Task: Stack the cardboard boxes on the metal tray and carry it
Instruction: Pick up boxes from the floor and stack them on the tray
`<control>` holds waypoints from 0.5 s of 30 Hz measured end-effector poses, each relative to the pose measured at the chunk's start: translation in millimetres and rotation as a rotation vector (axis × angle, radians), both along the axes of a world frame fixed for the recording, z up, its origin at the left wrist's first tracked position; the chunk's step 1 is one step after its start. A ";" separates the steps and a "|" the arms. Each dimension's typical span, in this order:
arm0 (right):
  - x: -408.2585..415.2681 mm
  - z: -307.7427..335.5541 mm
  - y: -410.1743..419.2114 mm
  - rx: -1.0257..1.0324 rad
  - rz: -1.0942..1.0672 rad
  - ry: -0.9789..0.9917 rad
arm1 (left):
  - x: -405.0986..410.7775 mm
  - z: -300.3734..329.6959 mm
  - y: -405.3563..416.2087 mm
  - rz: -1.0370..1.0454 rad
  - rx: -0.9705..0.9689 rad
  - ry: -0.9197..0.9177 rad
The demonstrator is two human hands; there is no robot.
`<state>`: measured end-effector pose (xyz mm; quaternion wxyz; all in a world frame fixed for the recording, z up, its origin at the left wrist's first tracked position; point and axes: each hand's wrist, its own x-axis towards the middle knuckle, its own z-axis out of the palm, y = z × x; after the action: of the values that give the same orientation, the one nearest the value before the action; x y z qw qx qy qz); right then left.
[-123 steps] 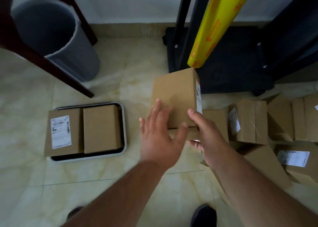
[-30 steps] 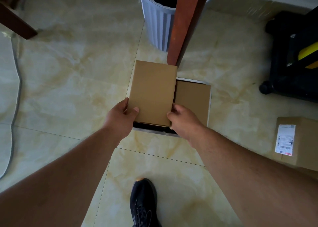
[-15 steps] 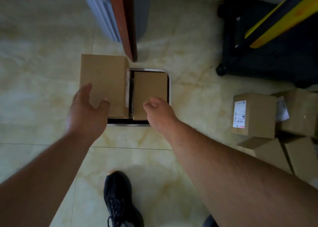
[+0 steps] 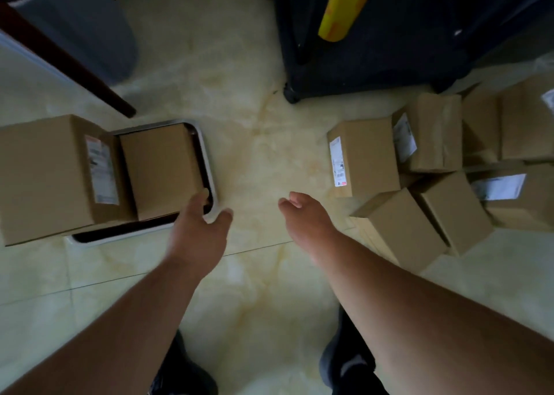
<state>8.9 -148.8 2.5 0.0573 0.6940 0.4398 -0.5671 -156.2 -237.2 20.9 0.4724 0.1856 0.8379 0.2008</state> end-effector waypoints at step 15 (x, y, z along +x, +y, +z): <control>189.1 -28.8 89.4 0.115 -0.164 -0.133 | 181.5 -47.4 93.3 -0.118 -0.051 -0.135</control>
<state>197.9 -59.4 -26.3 -0.0001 0.7658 0.4084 -0.4967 25.2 -143.9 -26.5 0.5434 0.2087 0.7966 0.1631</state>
